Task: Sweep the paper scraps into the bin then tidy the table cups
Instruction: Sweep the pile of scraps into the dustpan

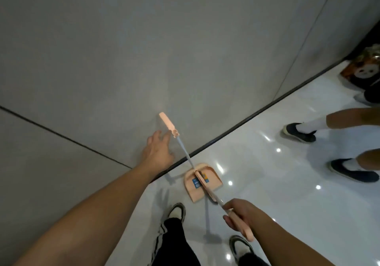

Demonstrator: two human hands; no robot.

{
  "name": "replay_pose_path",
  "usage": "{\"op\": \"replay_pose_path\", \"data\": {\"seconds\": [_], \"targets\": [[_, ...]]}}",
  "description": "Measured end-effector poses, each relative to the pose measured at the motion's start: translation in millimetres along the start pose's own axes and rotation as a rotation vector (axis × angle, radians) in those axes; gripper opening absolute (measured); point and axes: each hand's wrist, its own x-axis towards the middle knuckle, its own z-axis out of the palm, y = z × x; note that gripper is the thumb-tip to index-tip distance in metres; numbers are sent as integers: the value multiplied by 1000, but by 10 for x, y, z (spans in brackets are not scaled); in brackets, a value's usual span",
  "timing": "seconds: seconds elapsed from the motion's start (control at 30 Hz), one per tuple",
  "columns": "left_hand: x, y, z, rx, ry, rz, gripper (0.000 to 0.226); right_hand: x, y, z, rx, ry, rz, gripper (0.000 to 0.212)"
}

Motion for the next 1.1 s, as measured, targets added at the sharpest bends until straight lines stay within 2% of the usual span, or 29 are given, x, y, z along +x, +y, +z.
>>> {"op": "replay_pose_path", "data": {"seconds": [0.1, 0.2, 0.37, 0.5, 0.6, 0.73, 0.83, 1.0, 1.1], "targets": [[551, -133, -25, 194, -61, 210, 81, 94, 9, 248, 95, 62, -10, 27], [998, -311, 20, 365, -186, 370, 71, 102, 121, 496, 205, 103, -13, 22], [1418, -486, 93, 668, -36, 716, 28, -1, 336, 798, 319, 138, -8, 12], [1285, -64, 171, 622, -82, 923, 28, -167, 599, 818, 500, 185, -23, 19], [955, 577, 193, 501, -87, 1082, 27, -306, 906, 692, 633, 259, -56, 12], [247, 1542, 285, 516, -29, 1251, 27, -520, 1575, 415, 896, 348, -105, 7], [-460, 2172, 449, 522, -39, 1376, 28, -708, 2266, 169, 1070, 419, -168, 6], [-1940, 3056, 894, 522, -99, 1473, 25, -1020, 3611, -263, 1371, 475, -299, 13], [-2876, 3560, 1232, 568, -166, 1529, 22, -1185, 4446, -499, 1531, 495, -314, 19]]}}
